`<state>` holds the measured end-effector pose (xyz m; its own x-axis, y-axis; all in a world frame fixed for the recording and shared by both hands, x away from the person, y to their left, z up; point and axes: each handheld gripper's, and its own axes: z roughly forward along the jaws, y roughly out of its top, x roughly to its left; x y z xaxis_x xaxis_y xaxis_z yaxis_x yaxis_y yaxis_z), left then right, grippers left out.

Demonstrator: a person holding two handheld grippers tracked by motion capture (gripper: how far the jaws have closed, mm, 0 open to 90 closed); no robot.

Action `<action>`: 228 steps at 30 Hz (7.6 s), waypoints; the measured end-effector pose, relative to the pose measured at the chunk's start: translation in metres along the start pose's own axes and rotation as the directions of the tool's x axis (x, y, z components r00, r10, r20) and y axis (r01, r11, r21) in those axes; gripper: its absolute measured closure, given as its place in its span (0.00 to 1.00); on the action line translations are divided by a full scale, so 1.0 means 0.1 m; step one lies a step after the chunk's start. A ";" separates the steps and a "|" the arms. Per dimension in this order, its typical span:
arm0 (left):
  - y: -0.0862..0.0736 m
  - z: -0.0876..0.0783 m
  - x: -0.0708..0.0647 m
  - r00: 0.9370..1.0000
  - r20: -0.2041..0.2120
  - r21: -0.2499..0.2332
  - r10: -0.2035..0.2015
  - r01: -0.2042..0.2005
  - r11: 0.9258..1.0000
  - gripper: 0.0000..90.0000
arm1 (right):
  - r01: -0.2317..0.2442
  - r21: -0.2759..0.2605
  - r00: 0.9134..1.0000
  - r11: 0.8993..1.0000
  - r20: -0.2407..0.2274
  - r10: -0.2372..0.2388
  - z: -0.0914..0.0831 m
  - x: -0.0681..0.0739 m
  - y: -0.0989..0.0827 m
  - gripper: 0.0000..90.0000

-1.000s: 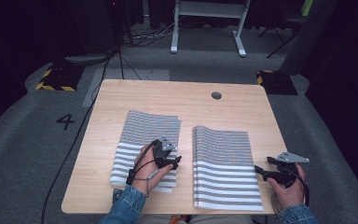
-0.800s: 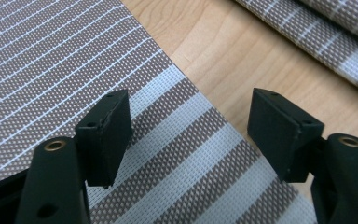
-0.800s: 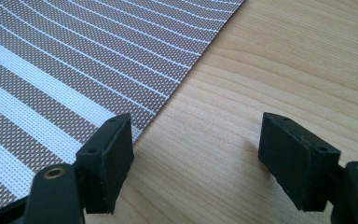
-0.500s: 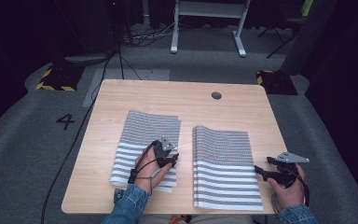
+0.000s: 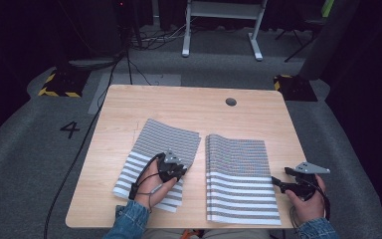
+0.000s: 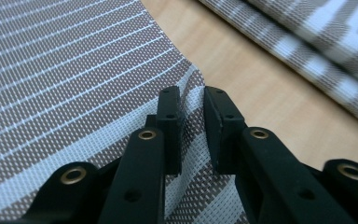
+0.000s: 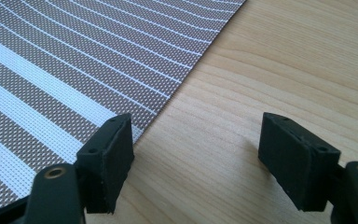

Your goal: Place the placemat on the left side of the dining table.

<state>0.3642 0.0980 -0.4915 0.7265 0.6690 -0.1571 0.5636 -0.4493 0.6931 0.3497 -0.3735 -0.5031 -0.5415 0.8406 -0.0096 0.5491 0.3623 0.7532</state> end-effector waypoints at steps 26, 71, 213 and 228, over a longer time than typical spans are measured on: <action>0.05 -0.58 -0.20 0.993 -0.024 -0.116 0.114 -0.116 0.986 0.96 | 0.005 0.001 1.000 1.000 -0.002 -0.005 0.00 0.00 0.00 0.30; 0.22 -1.69 0.77 0.857 -0.497 -0.273 -0.134 -0.008 0.962 0.38 | 0.006 0.001 1.000 1.000 0.000 -0.006 0.00 0.00 0.00 0.30; -1.04 -1.13 -0.41 0.953 -0.277 0.032 -0.121 0.135 0.990 0.32 | 0.013 0.000 1.000 1.000 -0.008 -0.013 0.00 0.01 0.00 0.30; -1.19 -1.08 -0.35 0.920 -0.339 0.068 -0.196 0.232 0.970 0.17 | 0.013 0.000 1.000 1.000 -0.007 -0.013 0.00 0.01 0.00 0.30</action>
<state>0.2292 0.1914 -0.4926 0.4246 0.9044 -0.0424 0.7421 -0.3209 0.5885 0.3494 -0.3731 -0.5032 -0.5533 0.8329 -0.0145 0.5421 0.3733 0.7529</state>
